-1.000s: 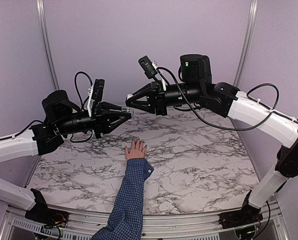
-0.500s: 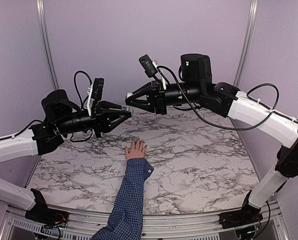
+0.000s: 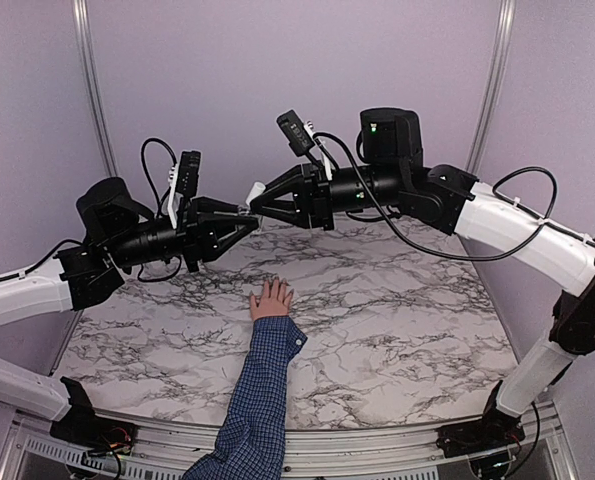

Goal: Paint the nails
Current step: Close the cap of the nail polish bottle, then screw the nail polish bottle cap onto the nail polish bottle.

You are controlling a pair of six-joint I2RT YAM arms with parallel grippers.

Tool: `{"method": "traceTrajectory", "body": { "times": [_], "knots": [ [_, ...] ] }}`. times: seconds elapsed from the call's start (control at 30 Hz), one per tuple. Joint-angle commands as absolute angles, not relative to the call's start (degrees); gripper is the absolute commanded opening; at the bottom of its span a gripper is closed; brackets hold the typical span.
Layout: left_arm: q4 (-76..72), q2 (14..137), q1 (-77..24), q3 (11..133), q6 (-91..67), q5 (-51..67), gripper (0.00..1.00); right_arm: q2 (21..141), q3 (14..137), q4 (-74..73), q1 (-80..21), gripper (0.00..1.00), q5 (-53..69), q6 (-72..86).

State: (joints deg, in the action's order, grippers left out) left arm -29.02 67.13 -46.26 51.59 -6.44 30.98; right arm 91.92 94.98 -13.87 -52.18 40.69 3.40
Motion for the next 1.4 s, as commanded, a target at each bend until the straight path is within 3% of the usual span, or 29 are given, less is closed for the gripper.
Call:
{"method": "traceTrajectory", "body": {
  "times": [0.0, 0.37, 0.53, 1.13, 1.27, 1.37],
  "knots": [
    [-32.2, 65.6, -46.4, 53.4, -6.7, 31.0, 0.0, 91.5, 96.8, -13.5, -52.6, 0.26, 41.9, 3.7],
    [-32.6, 66.0, -46.4, 53.6, -7.5, 33.2, 0.0, 89.4, 96.9, -14.4, -52.5, 0.54, 42.7, 1.7],
    [-32.7, 67.1, -46.4, 54.6, -9.4, 37.1, 0.0, 87.4, 96.6, -15.2, -52.2, 0.59, 43.1, -1.7],
    [-32.9, 69.8, -46.5, 56.9, -12.4, 43.0, 0.0, 89.0, 97.9, -11.3, -51.3, 0.53, 49.7, -0.4],
    [-33.0, 70.2, -46.5, 57.3, -12.7, 43.6, 0.0, 89.4, 97.9, -10.9, -51.3, 0.5, 49.7, -0.4],
    [-33.0, 70.6, -46.5, 57.5, -12.7, 44.0, 0.0, 89.6, 97.8, -10.7, -51.3, 0.41, 49.8, -0.4]
  ]
}}
